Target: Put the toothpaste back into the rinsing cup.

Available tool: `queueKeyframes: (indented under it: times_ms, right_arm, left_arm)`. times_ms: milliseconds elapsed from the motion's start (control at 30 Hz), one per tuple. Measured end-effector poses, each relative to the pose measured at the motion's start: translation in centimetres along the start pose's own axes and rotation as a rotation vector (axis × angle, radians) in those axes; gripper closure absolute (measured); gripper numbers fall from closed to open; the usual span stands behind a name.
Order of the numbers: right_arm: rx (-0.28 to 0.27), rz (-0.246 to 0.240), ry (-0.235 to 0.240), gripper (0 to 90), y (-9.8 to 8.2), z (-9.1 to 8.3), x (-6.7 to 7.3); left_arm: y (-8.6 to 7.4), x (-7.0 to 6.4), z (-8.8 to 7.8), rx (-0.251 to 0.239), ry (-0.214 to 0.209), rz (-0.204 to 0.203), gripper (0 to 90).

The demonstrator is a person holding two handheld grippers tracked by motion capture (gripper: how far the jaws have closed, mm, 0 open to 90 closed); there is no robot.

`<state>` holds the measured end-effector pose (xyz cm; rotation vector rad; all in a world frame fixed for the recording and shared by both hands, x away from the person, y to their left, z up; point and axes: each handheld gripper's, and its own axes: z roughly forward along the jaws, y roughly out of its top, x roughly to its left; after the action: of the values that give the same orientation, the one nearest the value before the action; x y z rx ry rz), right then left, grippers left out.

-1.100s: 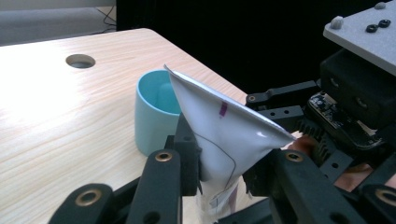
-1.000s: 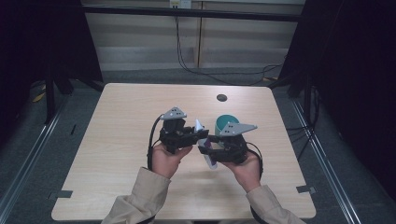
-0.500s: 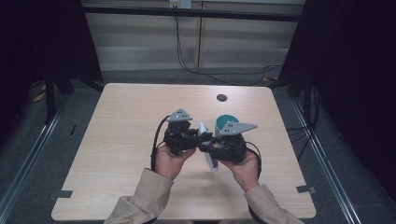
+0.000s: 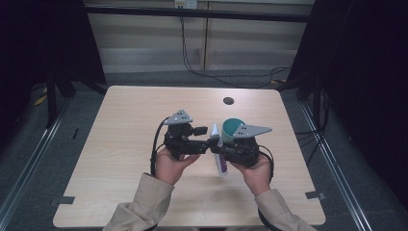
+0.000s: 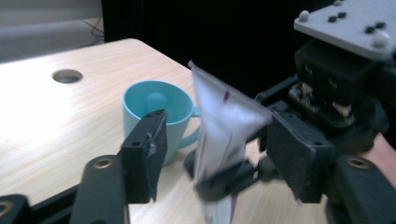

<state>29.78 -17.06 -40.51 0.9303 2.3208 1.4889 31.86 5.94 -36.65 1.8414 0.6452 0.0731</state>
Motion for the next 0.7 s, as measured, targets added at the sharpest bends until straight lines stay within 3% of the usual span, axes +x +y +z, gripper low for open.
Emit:
queueKeyframes:
  times_ms: [167,300,400,500,700]
  right_arm:
    - [-0.016,0.009,-0.026,75.8,0.4,-0.8,-0.5]
    - [-0.037,0.020,-0.039,75.8,0.8,-1.4,-0.9]
    - [-0.052,0.025,-0.049,75.8,1.1,-1.8,-1.3]
    - [-0.068,0.042,-0.055,75.8,1.3,-2.2,-1.7]
    - [-0.085,0.045,-0.074,75.8,1.9,-2.6,-2.4]
  left_arm:
    - [-1.3,0.3,-0.8,-0.006,0.042,0.056,26.6]
    - [-3.2,0.6,-1.0,0.046,0.115,0.132,21.5]
    - [-4.8,1.4,-0.8,0.100,0.157,0.128,18.2]
    - [-6.2,2.1,-0.7,0.138,0.169,0.116,17.7]
    - [-8.3,2.7,-0.8,0.223,0.195,0.140,18.3]
